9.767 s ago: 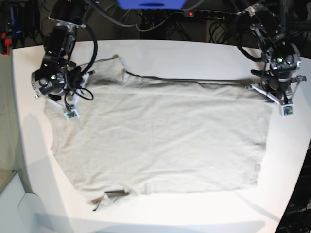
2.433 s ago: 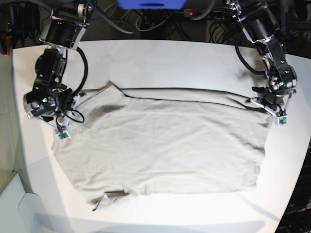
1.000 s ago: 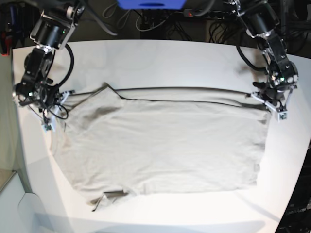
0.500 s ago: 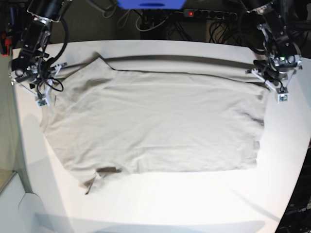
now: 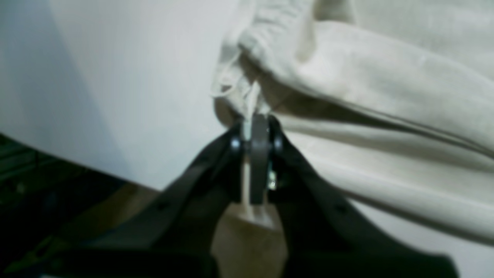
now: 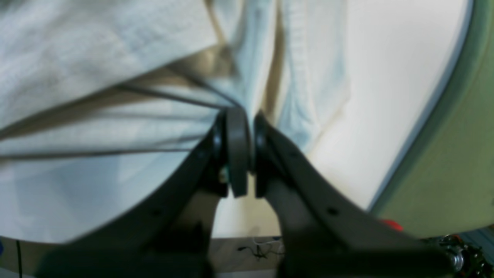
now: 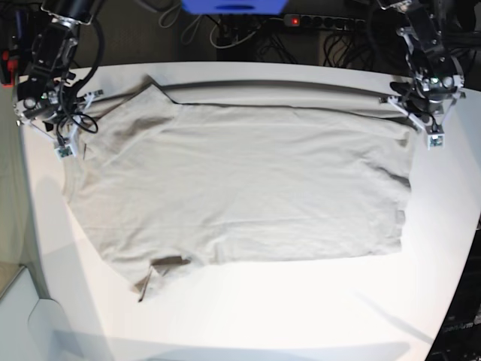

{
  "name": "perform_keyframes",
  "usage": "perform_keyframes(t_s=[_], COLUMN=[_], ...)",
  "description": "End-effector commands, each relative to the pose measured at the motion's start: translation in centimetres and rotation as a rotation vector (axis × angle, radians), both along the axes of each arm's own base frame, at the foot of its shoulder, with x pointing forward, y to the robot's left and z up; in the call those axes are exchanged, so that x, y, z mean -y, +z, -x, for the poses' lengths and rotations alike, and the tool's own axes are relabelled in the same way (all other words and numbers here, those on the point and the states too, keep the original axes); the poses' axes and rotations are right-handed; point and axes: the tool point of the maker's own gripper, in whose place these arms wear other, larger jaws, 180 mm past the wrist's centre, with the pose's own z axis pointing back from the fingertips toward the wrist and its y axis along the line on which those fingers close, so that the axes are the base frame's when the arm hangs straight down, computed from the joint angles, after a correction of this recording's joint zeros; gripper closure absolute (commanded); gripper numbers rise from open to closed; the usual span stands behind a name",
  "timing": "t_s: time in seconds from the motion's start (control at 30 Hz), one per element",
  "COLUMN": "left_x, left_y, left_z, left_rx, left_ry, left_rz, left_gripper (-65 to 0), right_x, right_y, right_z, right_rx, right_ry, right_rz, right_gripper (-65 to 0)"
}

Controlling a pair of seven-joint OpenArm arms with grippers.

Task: Layout the t-shirt on the table in an organized manner, then fold the t-shirt properly

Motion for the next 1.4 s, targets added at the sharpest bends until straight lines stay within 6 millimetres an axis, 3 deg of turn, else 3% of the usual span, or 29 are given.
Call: perform_keyframes(t_s=[0.0, 0.3, 0.77, 0.87, 1.03, 1.1, 1.27, 1.37], left_x=[-1.2, -1.5, -1.6, -1.5, -1.5, -1.5, -1.6, -1.6], left_y=[0.7, -0.4, -0.4, -0.5, -0.5, -0.5, -0.3, -0.3], left_z=[-0.4, 0.1, 0.4, 0.4, 0.5, 0.5, 0.4, 0.4], left_rx=[0.015, -0.012, -0.017, -0.018, -0.020, -0.020, -0.013, -0.013], left_ry=[0.005, 0.014, 0.016, 0.016, 0.016, 0.016, 0.015, 0.015], left_rz=[-0.044, -0.030, -0.032, -0.032, -0.032, -0.032, -0.036, -0.036], left_gripper=[-0.5, -0.5, -0.6, -0.6, -0.6, -0.6, -0.6, -0.6], right_x=[1.0, -0.9, -1.3, -1.2, -0.9, -0.1, 0.0, 0.1], right_y=[-0.2, -0.3, 0.0, -0.3, -0.4, 0.5, 3.1, 3.3], right_z=[1.5, 3.8, 4.1, 5.1, 5.9, 6.1, 5.4, 5.6], right_rx=[-0.067, -0.075, -0.068, -0.089, -0.104, -0.081, 0.006, -0.020], right_ry=[-0.008, -0.007, -0.006, -0.005, -0.014, -0.043, -0.082, -0.090], right_rz=[0.039, 0.023, 0.026, 0.029, 0.032, 0.051, 0.070, 0.081], right_gripper=[0.0, 0.0, -0.7, -8.4, -27.7, -33.5, -36.0, -36.1])
